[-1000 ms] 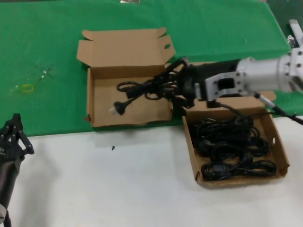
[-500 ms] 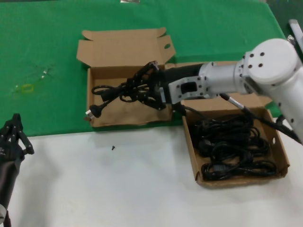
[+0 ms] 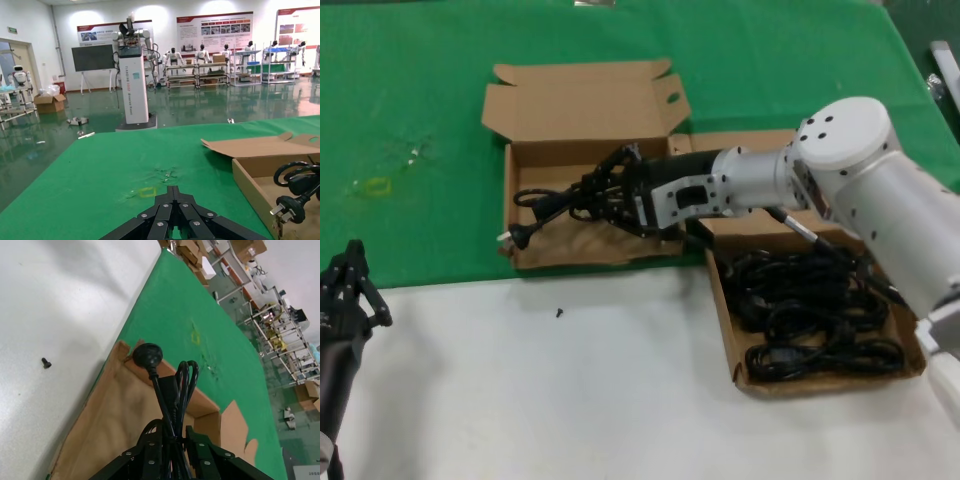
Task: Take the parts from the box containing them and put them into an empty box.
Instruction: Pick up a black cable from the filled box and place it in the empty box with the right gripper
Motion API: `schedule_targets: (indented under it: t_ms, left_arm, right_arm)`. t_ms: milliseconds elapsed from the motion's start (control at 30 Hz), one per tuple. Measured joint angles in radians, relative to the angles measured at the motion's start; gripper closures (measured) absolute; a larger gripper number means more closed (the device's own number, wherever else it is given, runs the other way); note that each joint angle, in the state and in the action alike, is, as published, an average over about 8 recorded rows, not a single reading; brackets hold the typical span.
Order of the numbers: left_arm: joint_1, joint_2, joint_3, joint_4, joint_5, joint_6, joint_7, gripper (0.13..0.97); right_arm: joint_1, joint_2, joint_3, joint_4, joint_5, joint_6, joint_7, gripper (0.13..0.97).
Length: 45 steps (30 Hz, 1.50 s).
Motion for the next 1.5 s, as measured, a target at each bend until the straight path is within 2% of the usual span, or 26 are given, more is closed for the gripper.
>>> schedule_targets:
  t_ms: [267, 500, 1167, 1500]
  left_arm:
    - [0.000, 0.000, 0.000, 0.000, 0.000, 0.000, 0.000, 0.955]
    - [0.000, 0.000, 0.000, 0.000, 0.000, 0.000, 0.000, 0.955]
    - [0.000, 0.000, 0.000, 0.000, 0.000, 0.000, 0.000, 0.955]
    - [0.000, 0.000, 0.000, 0.000, 0.000, 0.000, 0.000, 0.955]
  right_arm:
    - [0.083, -0.068, 0.064, -0.261, 0.040, 0.039, -0.196, 0.863]
    - [0.120, -0.093, 0.098, -0.381, 0.051, 0.077, -0.294, 0.863]
    - [0.129, -0.102, 0.135, -0.433, 0.036, 0.120, -0.352, 0.864]
    - [0.129, -0.088, 0.148, -0.421, 0.033, 0.091, -0.339, 0.782]
